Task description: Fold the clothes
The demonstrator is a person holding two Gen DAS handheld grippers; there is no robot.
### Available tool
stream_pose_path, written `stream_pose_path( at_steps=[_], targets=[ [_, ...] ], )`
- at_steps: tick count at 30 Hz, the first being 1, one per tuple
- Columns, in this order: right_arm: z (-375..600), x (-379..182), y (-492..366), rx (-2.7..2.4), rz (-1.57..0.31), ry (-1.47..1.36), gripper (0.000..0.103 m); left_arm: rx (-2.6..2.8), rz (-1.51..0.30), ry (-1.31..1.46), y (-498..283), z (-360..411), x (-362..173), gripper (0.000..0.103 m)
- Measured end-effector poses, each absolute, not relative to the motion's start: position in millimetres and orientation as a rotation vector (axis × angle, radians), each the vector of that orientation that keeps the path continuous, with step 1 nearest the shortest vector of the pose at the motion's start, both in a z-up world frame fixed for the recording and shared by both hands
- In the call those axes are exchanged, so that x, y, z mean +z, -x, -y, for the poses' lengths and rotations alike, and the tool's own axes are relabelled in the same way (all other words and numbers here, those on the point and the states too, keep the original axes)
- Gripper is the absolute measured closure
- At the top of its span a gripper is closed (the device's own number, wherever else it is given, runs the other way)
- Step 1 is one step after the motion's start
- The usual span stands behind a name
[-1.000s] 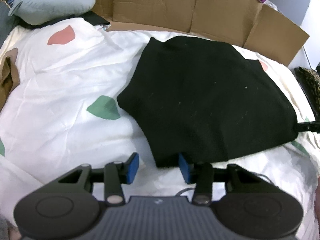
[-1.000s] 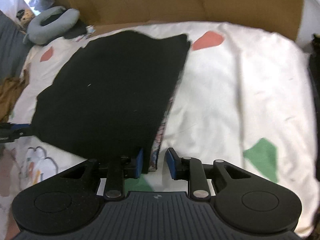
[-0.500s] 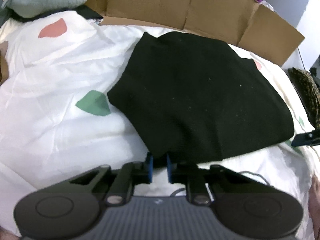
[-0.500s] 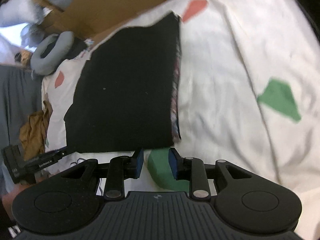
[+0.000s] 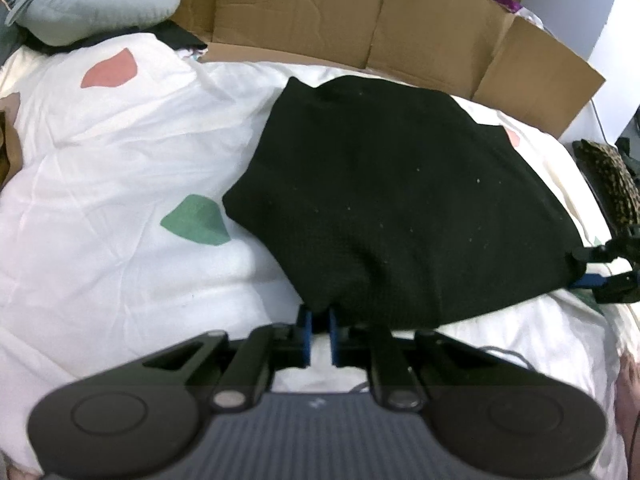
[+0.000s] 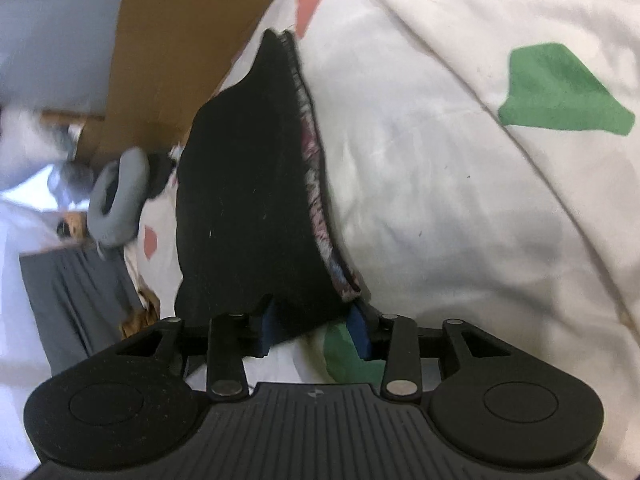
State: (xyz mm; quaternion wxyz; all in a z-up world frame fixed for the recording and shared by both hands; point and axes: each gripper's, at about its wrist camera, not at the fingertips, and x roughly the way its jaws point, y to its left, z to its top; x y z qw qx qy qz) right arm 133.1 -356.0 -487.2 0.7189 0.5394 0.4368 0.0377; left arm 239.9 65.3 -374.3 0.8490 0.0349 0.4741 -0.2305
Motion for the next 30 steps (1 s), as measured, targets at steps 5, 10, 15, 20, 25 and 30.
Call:
stream_pose_path(
  at_steps=[5,10,15,20,25,30],
  targets=[
    [357,-489,-133,0.054,-0.943,-1.24,0.088,-0.486,-0.996,-0.086,-239,-64,-371,0.094],
    [359,-482,-134,0.042,-0.913,-1.238,0.095,-0.491,-1.005,-0.093,-239,-63,-365,0.096],
    [372,-465,-132,0.022,-0.865,-1.203,0.096,-0.521,-0.997,-0.144,-239,-63,-362,0.097],
    [372,-460,-136,0.019,-0.874,-1.155,0.096,-0.506,-1.021,-0.109,-243,-67,-366,0.097],
    [375,-472,-130,0.017,-0.883,-1.195,0.091,-0.518,-1.007,-0.141,-241,-65,-365,0.097],
    [367,-486,-128,0.042,-0.908,-1.249,0.063,-0.518,-1.012,-0.128,-242,-66,-366,0.097]
  ],
)
